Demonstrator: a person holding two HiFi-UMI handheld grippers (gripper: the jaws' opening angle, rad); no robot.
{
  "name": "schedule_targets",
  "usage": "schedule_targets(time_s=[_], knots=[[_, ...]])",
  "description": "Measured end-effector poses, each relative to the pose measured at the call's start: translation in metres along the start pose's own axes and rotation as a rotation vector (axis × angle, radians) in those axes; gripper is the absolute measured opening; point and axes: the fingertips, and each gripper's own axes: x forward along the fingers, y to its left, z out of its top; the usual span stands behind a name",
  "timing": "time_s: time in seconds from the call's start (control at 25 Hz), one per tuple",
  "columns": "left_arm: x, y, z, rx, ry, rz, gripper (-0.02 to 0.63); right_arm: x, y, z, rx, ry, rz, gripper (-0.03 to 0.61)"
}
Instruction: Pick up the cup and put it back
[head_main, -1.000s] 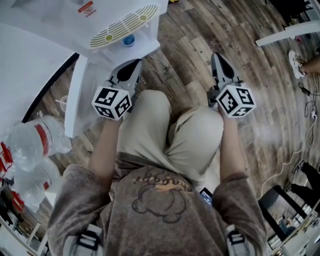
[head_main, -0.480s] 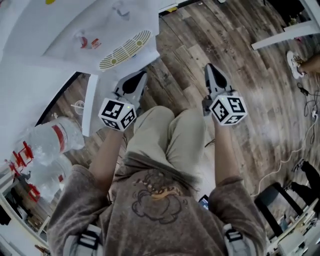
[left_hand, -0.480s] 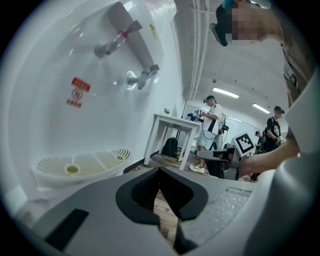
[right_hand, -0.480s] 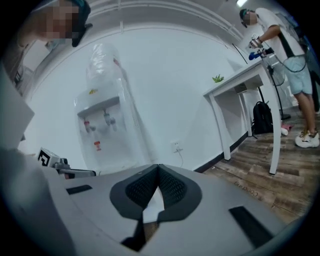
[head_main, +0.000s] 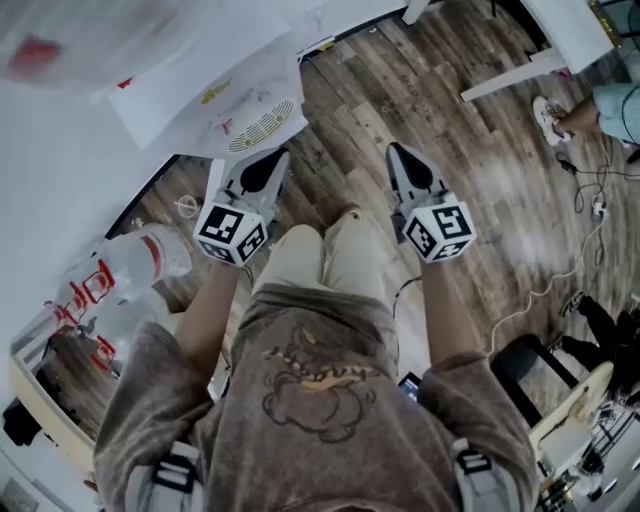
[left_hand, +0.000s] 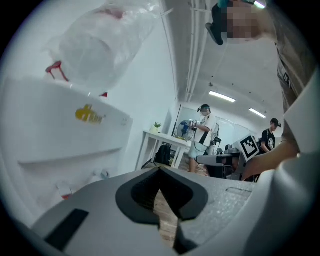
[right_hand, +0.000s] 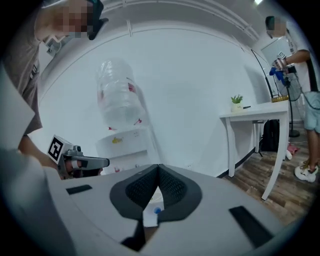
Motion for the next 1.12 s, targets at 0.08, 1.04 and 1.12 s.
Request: schedule_targets(time_s=[0.08, 1.04, 1.12], knots=[[-0.011, -0.018, 0.042, -0.012, -0.008, -0.007, 0.003, -0.021, 0.014, 0.038, 0.007, 0.004, -0.001, 0.002], [-0.035, -0.118, 0.209, 0.027, -0.089, 0.054, 0.003, -0.104, 0.042, 0.193, -0.028, -0.027, 0.128, 0.002], [-0.035, -0.116, 0.214, 0.03, -0.094, 0.055, 0.003, -0.099, 0.043, 0.195, -0.03, -0.025, 0.131, 0.002]])
